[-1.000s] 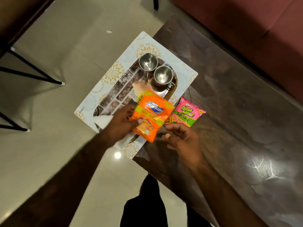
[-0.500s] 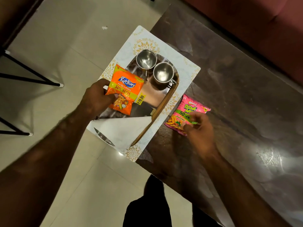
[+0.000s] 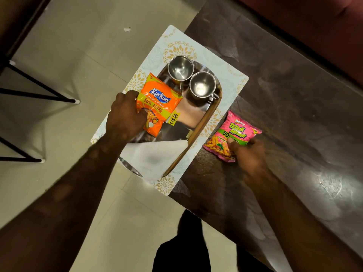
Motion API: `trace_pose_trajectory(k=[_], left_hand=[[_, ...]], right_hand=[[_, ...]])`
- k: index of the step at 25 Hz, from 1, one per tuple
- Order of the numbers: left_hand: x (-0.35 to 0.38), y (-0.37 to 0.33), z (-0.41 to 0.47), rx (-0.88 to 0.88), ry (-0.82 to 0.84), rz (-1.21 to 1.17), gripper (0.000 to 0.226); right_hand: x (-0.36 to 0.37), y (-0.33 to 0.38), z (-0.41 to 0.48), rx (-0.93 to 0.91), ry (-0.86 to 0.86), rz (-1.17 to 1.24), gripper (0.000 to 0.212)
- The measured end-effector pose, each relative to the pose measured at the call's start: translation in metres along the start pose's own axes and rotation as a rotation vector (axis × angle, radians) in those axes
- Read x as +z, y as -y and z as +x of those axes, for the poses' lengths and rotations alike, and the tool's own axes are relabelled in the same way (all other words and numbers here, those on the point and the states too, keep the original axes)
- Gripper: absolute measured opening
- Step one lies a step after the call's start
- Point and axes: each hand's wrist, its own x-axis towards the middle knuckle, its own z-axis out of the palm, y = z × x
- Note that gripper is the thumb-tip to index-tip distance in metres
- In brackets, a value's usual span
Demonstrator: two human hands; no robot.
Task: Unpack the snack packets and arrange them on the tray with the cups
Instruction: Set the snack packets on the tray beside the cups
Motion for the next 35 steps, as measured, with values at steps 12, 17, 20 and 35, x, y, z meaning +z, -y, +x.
trace_pose_trajectory(k=[12,17,20,35], left_hand=[[0.002,0.016,-0.004,-0.004,-0.014,-0.165,0.045],[-0.001,0.032,-0.011,-0.074,0.014,-0.236,0.040],[0.000,0.039,-0.016,-0.061,0.060,-0.285,0.026],[-0.003,0.077,0.026,-0.102,-0.106,-0.206,0.032]], right_hand=[[0.020,0.027,-0.074,0.048,0.387,0.118,0.031],[0.066,0.044,-0.073,0.011,0.291,0.078,0.044],[0.081,0.047,-0.068,-0.036,0.193,0.008,0.055],[0.084,0.003,-0.031,0.122,0.315,-0.022,0.041]])
